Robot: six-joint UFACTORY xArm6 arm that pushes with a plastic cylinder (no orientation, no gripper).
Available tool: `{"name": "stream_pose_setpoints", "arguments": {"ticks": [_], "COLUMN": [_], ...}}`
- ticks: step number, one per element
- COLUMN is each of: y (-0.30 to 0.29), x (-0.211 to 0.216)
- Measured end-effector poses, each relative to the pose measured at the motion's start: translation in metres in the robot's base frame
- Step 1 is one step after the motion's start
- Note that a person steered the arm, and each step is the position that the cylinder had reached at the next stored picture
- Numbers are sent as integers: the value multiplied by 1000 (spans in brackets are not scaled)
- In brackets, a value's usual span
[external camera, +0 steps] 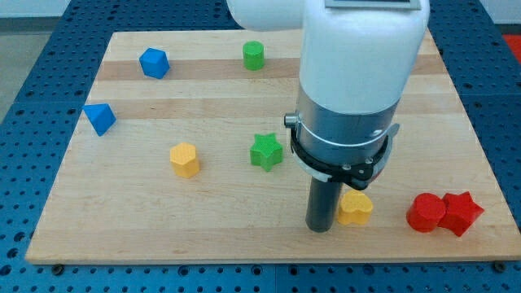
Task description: Slide the blue cube closer to the yellow hexagon
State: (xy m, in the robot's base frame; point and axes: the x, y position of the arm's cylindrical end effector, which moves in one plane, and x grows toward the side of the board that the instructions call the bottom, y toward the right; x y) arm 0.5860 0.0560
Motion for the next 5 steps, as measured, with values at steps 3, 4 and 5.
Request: {"name": "stream_pose_setpoints", "arguments": {"ticks": [3, 4, 5], "y": [4, 27, 53], "x": [-21, -15, -14]}}
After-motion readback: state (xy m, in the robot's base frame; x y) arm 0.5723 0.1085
